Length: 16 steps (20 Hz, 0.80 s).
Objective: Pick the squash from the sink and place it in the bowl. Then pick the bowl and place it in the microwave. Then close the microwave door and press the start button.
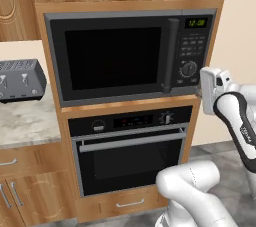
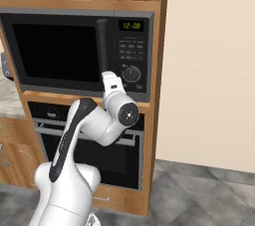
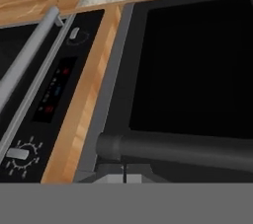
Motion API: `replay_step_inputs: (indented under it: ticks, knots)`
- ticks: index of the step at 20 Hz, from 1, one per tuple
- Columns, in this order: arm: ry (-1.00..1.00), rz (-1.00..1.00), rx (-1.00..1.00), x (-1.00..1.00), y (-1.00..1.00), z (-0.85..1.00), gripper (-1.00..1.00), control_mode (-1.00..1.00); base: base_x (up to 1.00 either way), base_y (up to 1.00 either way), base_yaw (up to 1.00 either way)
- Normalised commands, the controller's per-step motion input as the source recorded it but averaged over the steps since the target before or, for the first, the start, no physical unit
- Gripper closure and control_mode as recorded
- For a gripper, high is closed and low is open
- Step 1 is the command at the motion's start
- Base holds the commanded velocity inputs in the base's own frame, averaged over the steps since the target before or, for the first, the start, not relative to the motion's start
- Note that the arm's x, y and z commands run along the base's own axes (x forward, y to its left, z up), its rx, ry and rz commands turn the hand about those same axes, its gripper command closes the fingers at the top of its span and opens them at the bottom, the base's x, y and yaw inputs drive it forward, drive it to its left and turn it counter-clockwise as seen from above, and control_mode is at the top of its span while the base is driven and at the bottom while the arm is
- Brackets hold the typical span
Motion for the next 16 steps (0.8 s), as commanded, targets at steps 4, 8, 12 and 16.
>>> replay_step_inputs:
  ticks: [4,8,12,16]
  knots:
    - [0.00,-0.11,0.02,0.13,0.00,0.00,1.00,-1.00,0.00,0.00,0.00]
    - [0.00,-0.06,0.05,0.28,0.00,-0.01,1.00,-1.00,0.00,0.00,0.00]
    - [0.00,-0.02,0.05,0.53,0.00,-0.06,1.00,-1.00,0.00,0.00,0.00]
    - [0.00,0.00,0.06,0.47,0.00,-0.19,1.00,-1.00,0.00,0.00,0.00]
